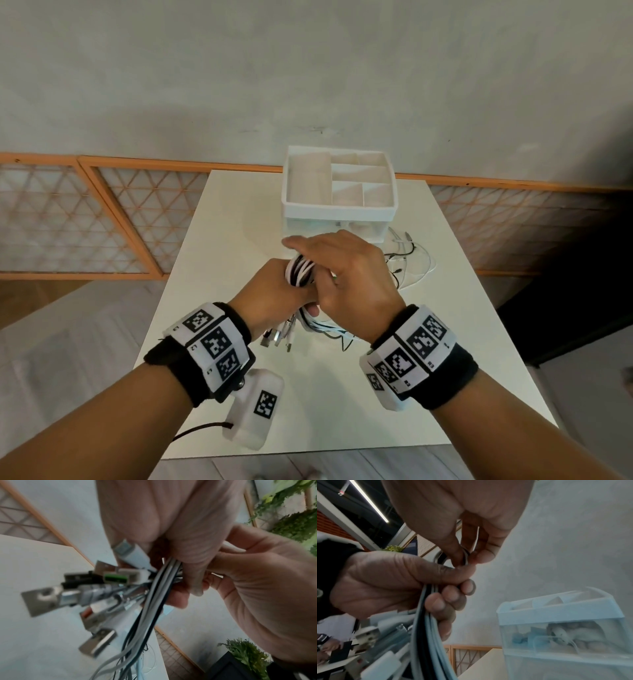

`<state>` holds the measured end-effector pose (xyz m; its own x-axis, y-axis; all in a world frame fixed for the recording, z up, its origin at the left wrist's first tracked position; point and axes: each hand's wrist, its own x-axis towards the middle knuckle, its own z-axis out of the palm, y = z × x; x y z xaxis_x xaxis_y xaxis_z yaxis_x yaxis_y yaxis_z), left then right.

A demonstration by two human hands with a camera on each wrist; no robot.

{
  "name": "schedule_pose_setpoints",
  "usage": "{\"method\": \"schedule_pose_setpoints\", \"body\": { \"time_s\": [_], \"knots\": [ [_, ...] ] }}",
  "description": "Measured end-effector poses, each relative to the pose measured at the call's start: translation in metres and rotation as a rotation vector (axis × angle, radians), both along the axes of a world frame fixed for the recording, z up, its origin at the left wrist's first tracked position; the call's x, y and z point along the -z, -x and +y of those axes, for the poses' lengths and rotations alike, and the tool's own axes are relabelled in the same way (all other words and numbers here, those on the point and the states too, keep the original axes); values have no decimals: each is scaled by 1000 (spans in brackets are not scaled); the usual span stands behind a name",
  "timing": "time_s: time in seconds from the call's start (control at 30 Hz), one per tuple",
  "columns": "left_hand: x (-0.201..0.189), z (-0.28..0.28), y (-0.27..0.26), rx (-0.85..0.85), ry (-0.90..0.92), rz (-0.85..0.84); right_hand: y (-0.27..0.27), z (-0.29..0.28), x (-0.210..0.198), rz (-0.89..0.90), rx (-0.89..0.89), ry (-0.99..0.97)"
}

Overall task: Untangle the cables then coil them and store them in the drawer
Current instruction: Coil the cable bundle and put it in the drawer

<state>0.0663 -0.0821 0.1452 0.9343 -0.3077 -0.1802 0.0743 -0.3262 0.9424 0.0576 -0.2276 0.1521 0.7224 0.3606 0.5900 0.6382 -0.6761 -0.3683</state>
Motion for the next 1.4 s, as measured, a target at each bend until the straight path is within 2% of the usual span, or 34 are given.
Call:
{"method": "schedule_pose_setpoints", "body": {
  "time_s": [0.07,0.3,0.37,0.43,0.5,0.53,0.67,0.77,0.83,0.9,0.93,1.03,1.13,1.2,1.3,1.33,1.4],
  "knots": [
    [-2,1,-1,18,-31,-3,-1,-1,4,-38,17,-89],
    [3,-4,1,36,-13,-30,-3,2,3,1,44,-118],
    [3,-3,1,27,63,-32,1,-2,0,139,-3,-229],
    [0,-1,-1,-23,145,-50,5,-10,-3,402,-106,-326],
    [-7,2,-5,-53,220,-78,8,-15,8,640,-162,-219],
    [-10,4,-6,-27,240,-85,10,-15,21,694,-154,-124],
    [-22,7,-3,201,252,-15,6,-19,62,719,86,87],
    [-23,8,2,231,149,50,-9,-31,59,775,315,248],
    [-20,9,5,218,90,70,-14,-36,55,708,406,326],
    [-17,9,6,160,27,46,-12,-34,52,619,399,349],
    [-15,9,5,78,-3,16,-10,-34,54,593,343,312],
    [-5,20,-7,-208,-3,31,-2,-36,53,610,108,-29],
    [-2,29,-16,-326,96,79,6,-35,53,554,21,-141],
    [-7,30,-17,-311,163,83,10,-34,60,583,-8,-75],
    [-17,28,-18,-175,260,147,6,-38,73,667,73,214],
    [-18,27,-17,-115,199,167,2,-40,72,672,140,289],
    [-13,21,-13,3,-62,177,-5,-42,61,673,279,274]
  ]
}}
